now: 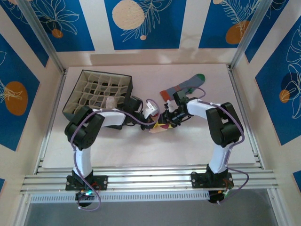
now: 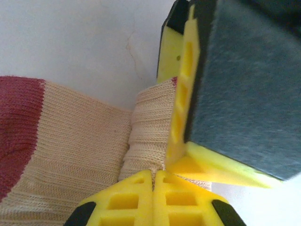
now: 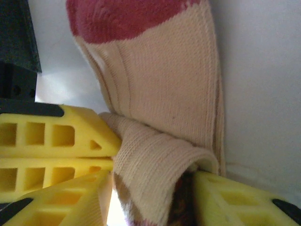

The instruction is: Roll the socks

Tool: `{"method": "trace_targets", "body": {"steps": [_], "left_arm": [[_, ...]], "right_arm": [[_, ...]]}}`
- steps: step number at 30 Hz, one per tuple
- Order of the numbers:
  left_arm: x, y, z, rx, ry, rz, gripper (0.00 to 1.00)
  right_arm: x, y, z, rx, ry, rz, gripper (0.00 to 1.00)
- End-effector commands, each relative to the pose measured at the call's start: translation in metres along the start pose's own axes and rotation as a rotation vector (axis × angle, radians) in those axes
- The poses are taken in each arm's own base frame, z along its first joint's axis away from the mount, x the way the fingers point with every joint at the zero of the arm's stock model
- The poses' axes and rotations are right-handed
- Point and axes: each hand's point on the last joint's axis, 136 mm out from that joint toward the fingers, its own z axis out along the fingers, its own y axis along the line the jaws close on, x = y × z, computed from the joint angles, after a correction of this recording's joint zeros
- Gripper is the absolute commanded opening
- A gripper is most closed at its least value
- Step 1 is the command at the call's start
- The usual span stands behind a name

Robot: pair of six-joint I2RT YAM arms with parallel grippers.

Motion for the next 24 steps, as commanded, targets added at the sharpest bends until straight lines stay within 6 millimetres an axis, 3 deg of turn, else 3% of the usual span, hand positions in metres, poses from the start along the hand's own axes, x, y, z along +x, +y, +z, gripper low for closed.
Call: {"method": "trace_targets", "body": {"steps": [1, 3, 9, 10, 14, 24], "left_arm": [[0.073, 0.015, 0.008, -0.009, 0.199, -0.234, 0.00], [0.076, 0.018, 0.009, -0.011, 0.208, -0.253, 0.00], [0.074, 0.023, 0.011, -0.032, 0.204, -0.253, 0.00], [0.070, 0.024, 0.010, -0.049, 0.191, -0.238, 0.06], [0.051, 0.016, -0.002, -0.098, 0.124, -0.109, 0.20], [-0.002, -0.030, -0.049, -0.208, -0.088, 0.333, 0.36]], "right_arm": [[-0.001, -0.007, 0.010, 0.025, 0.032, -0.006, 0.45], [0.000, -0.013, 0.015, 0.045, 0.050, 0.003, 0.41], [0.013, -0.033, 0.027, 0.125, 0.122, 0.048, 0.19], [0.016, -0.037, 0.028, 0.144, 0.135, 0.053, 0.16], [0.030, -0.046, 0.027, 0.196, 0.183, 0.063, 0.12], [0.058, -0.054, 0.021, 0.278, 0.258, 0.062, 0.10]]}}
